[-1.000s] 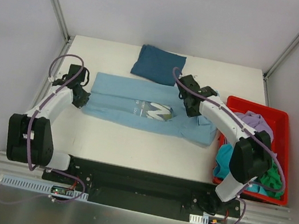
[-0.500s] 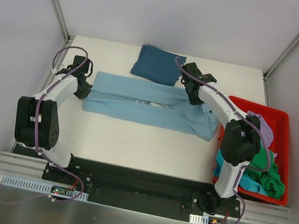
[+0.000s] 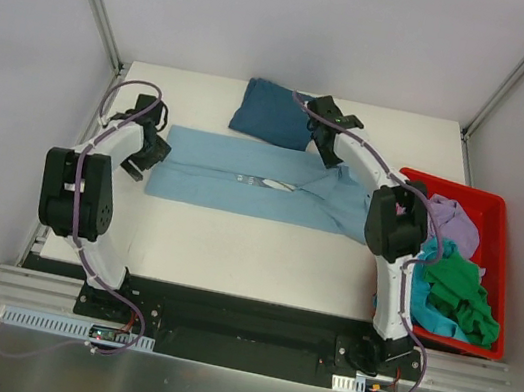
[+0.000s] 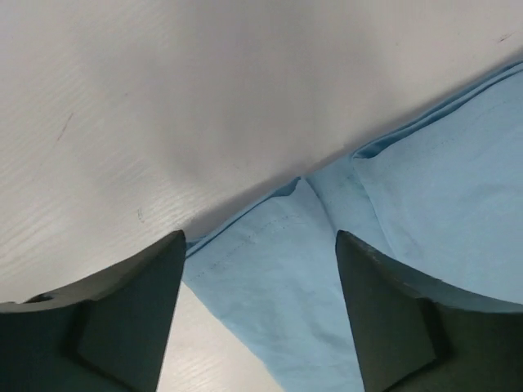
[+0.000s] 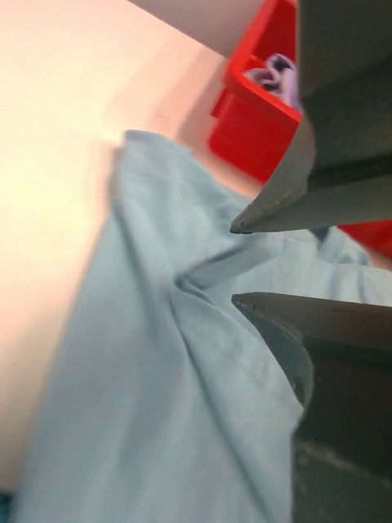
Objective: Fold and stack the t-shirts
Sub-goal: Fold the other side of the tshirt into a rectangle
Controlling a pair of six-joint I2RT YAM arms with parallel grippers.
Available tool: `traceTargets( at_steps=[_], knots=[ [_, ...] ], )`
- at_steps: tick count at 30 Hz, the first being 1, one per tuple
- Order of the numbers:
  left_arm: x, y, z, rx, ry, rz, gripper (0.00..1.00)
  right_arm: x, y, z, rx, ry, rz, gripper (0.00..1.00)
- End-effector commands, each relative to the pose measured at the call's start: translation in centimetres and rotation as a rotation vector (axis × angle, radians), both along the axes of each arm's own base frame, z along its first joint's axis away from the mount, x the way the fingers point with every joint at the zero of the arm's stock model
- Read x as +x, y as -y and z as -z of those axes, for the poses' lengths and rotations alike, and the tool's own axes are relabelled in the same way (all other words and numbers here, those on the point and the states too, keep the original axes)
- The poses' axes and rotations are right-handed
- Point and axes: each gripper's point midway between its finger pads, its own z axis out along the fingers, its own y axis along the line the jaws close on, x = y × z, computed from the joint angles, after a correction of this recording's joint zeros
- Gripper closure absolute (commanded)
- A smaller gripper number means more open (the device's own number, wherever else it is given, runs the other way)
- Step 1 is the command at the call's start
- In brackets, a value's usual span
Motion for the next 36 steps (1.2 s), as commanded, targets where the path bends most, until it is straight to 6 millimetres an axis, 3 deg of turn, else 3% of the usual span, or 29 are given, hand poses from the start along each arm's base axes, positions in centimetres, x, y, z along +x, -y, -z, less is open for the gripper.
traceTargets(
  at_steps=[1, 2, 4, 6, 7, 10, 13, 15, 17, 22, 29, 36],
  knots=[
    [1.2, -2.2, -3.4, 0.093, 0.036, -0.008, 0.09, 5.0, -2.1, -2.2, 0.1, 0.11, -0.031, 0.58],
    [1.4, -2.4, -4.1, 0.101, 0.048, 0.0, 0.01, 5.4, -2.0, -2.9, 0.094, 0.128, -0.018, 0.53],
    [1.4, -2.8, -5.7, 0.121, 0.072, 0.004, 0.01, 5.6, -1.3, -5.0, 0.085, 0.184, 0.025, 0.4],
    [1.2, -2.7, -6.7, 0.119, 0.096, 0.016, 0.01, 4.4, -0.5, -5.9, 0.109, 0.206, 0.079, 0.09],
    [1.3, -2.3, -7.2, 0.105, 0.11, 0.035, 0.01, 3.4, -0.4, -6.5, 0.146, 0.215, 0.106, 0.04],
    [1.2, -0.1, -6.9, 0.004, 0.109, 0.137, 0.01, -0.8, -1.0, -5.5, 0.33, 0.146, 0.194, 0.04],
    [0.4, 2.3, -5.0, -0.103, 0.064, 0.224, 0.01, -5.1, -2.5, -3.4, 0.589, 0.039, 0.322, 0.04],
    [-0.1, 3.0, -3.4, -0.128, 0.041, 0.269, 0.01, -6.9, -3.8, -1.6, 0.718, -0.043, 0.37, 0.04],
    [-0.1, 4.0, -2.1, -0.163, 0.057, 0.333, 0.01, -7.3, -5.1, -0.1, 0.806, -0.09, 0.369, 0.04],
    [-0.7, 6.9, 0.2, -0.285, 0.096, 0.477, 0.01, -6.8, -5.4, 2.8, 0.805, -0.144, 0.386, 0.04],
    [-1.3, 5.6, 2.3, -0.234, 0.037, 0.435, 0.01, -4.5, -7.0, 3.4, 0.862, -0.127, 0.332, 0.04],
    [-1.5, 4.5, 2.4, -0.193, 0.022, 0.394, 0.01, -2.6, -9.0, 3.8, 0.921, -0.139, 0.316, 0.04]
  ],
)
